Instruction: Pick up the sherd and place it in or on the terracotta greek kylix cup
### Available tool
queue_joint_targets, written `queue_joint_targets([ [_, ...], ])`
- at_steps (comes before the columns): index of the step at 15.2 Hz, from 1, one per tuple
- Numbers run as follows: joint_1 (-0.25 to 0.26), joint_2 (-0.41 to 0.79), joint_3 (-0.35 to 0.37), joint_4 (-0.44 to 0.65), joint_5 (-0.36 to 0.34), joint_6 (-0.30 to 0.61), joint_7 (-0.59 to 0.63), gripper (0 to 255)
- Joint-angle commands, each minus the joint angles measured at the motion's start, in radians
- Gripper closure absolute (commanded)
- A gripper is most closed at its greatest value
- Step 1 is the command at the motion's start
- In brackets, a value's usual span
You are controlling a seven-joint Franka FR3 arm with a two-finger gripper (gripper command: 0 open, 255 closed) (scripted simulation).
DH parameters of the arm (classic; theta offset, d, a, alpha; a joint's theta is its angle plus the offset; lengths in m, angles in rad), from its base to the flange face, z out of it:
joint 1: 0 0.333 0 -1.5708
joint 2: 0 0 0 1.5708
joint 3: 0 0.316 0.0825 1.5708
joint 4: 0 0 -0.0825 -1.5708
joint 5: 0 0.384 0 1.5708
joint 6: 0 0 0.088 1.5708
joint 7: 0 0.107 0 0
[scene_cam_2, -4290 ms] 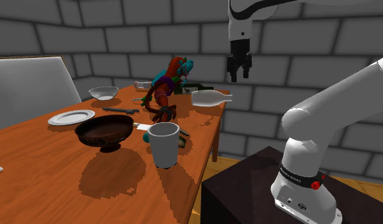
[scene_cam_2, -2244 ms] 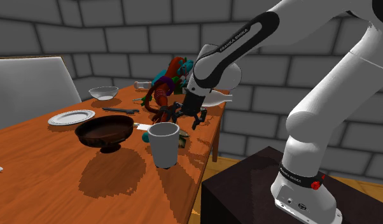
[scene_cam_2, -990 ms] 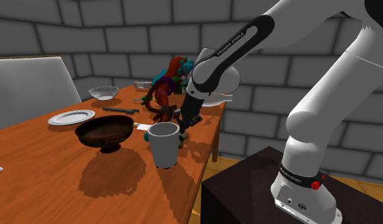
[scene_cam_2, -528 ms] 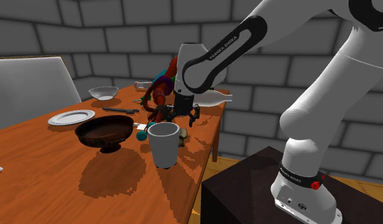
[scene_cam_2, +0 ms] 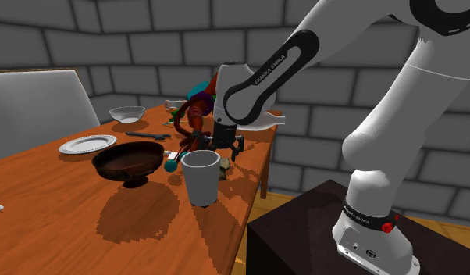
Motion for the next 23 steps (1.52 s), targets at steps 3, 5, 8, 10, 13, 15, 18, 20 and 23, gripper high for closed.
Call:
queue_joint_targets([
  [3, -0.002, 0.003, 0.001, 0.001, -0.001, 0.003, 0.002, 0],
  [5, -0.002, 0.003, 0.001, 0.001, -0.002, 0.003, 0.002, 255],
  [8, -0.002, 0.003, 0.001, 0.000, -0.001, 0.004, 0.001, 255],
  [10, -0.003, 0.004, 0.000, -0.001, -0.001, 0.006, 0.001, 255],
  [13, 0.000, 0.000, 0.001, 0.001, 0.001, 0.000, 0.002, 255],
  [15, 0.003, -0.009, -0.007, 0.007, 0.006, -0.014, -0.005, 255],
  [18, 0.017, -0.044, -0.027, 0.025, 0.024, -0.064, -0.021, 255],
  [20, 0.024, -0.065, -0.039, 0.038, 0.033, -0.097, -0.030, 255],
  [23, 0.032, -0.095, -0.056, 0.058, 0.042, -0.145, -0.040, 255],
])
